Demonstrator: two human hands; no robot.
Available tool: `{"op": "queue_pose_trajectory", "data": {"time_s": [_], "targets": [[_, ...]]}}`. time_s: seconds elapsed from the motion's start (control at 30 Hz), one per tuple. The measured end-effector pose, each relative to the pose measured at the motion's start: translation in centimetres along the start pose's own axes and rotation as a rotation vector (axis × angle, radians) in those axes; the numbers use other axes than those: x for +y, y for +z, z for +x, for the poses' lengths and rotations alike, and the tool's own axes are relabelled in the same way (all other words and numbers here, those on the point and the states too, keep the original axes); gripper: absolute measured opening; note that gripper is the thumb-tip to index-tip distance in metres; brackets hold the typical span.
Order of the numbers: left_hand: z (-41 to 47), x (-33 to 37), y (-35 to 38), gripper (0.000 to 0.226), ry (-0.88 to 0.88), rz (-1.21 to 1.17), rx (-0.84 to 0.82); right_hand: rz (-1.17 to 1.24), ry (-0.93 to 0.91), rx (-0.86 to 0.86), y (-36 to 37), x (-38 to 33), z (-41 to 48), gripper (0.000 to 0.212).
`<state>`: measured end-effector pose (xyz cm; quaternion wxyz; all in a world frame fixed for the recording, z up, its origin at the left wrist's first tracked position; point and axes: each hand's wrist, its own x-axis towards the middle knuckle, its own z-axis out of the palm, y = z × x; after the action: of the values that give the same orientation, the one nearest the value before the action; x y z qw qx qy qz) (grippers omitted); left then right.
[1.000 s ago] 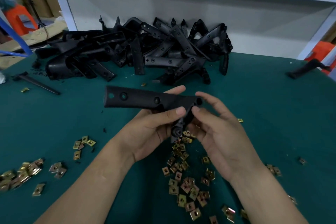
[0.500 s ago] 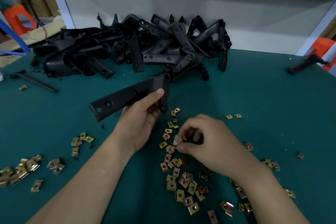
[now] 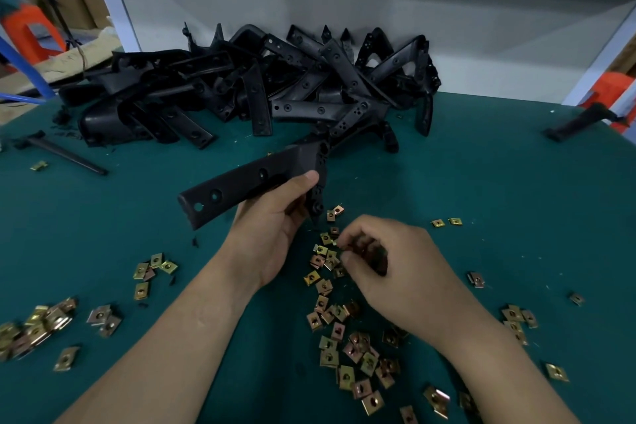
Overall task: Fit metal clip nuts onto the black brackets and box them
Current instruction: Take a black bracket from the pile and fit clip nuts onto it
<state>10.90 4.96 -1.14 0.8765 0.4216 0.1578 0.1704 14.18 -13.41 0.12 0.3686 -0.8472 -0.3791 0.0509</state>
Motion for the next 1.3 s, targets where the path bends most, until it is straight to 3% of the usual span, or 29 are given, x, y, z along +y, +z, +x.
{"op": "queue_pose_trajectory", "data": {"time_s": [0.03, 0.17, 0.23, 0.4, 0.47, 0.73, 0.97, 1.3], "targets": [[0.0, 0.0, 0.0, 0.042, 0.0, 0.0, -0.005, -0.057, -0.006, -0.023, -0.1, -0.1, 0.0, 0.008], [0.0, 0.1, 0.1, 0.039, -0.002, 0.015, 0.019, -0.194, -0.032, -0.246, -0.4, -0.9, -0.5, 0.062], [0.0, 0.1, 0.1, 0.039, -0.002, 0.006, 0.027, -0.179, -0.029, -0.365, -0.4, -1.4, -0.7, 0.077], [0.0, 0.2, 0.3, 0.038, -0.018, -0.009, 0.056, -0.169, -0.125, -0.259, -0.2, -2.0, -0.6, 0.025], [0.0, 0.2, 0.3, 0.036, -0.025, -0.018, 0.066, -0.179, -0.154, -0.21, 0.1, -2.1, -0.5, 0.014], [0.0, 0.2, 0.4, 0.037, -0.029, -0.02, 0.049, -0.2, -0.161, -0.126, 0.7, -2.3, -0.5, 0.009], [-0.1, 0.3, 0.3, 0.037, -0.015, 0.003, 0.07, 0.107, -0.089, -0.062, 0.7, -2.4, -0.6, 0.013], [0.1, 0.1, 0.1, 0.032, -0.008, -0.024, 0.061, 0.038, -0.091, 0.008, 0.9, -1.6, -0.4, 0.003]]}}
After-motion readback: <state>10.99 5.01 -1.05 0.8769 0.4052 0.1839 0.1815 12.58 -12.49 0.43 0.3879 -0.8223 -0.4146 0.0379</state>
